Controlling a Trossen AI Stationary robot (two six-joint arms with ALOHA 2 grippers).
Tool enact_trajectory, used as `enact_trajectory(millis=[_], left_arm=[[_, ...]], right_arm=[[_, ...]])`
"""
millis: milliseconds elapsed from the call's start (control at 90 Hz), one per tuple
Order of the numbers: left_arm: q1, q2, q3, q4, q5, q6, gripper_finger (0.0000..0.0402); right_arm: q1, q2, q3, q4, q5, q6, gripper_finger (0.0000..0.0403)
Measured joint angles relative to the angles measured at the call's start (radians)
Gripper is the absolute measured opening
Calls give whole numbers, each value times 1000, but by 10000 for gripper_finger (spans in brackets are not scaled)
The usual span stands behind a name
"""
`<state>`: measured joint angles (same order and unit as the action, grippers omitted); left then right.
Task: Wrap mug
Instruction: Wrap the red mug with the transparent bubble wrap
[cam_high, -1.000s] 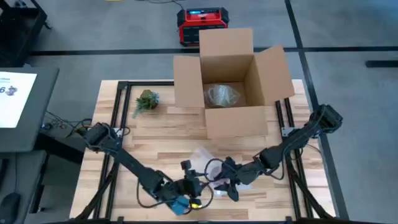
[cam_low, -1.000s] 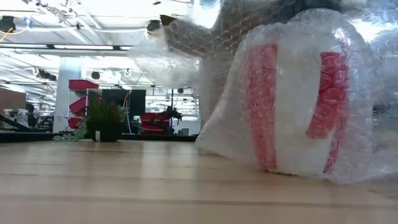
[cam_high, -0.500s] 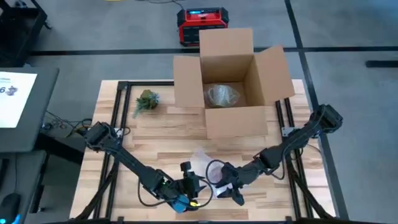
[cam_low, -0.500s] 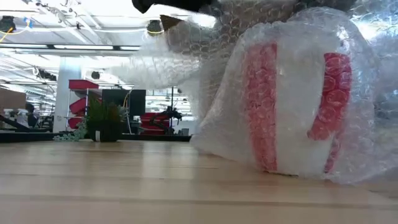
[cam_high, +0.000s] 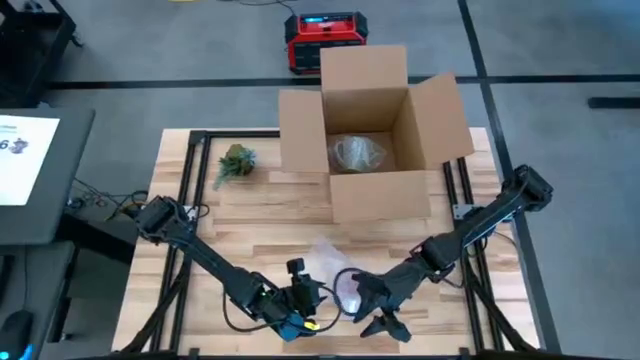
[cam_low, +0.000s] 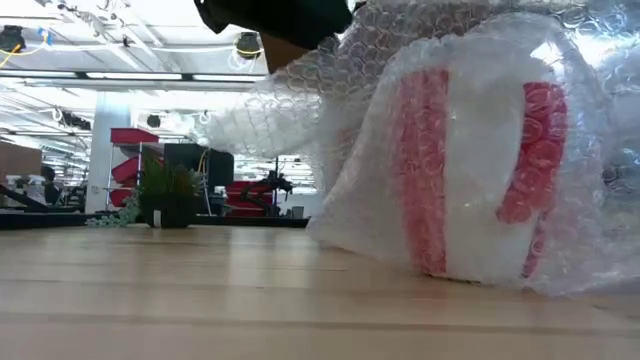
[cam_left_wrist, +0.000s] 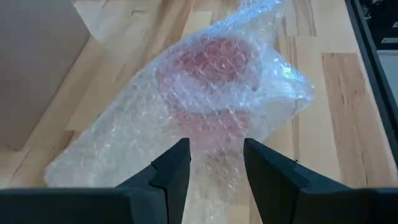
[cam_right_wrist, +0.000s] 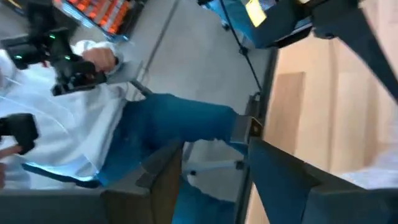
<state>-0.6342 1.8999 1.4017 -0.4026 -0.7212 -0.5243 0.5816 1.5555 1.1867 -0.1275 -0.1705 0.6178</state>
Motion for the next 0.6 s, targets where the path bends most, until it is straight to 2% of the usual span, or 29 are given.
enact_trajectory(millis=[133,233,300,411,600], left_arm=[[0,0,0,-78,0,-54,132],[0,0,0,-129,0,-89,132],[0,0,0,-149,0,-108,132],[-1,0,0,-186,0,-131,132],[-6,0,0,-290,-22,-191,132]], right_arm=[[8,1,105,-221,134,-9,108],[5,-1,160,-383,318,71,65],[-11,2,160,-464,386,130,34],[-45,44,131,-486,390,165,6],[-77,206,140,-424,249,140,3]])
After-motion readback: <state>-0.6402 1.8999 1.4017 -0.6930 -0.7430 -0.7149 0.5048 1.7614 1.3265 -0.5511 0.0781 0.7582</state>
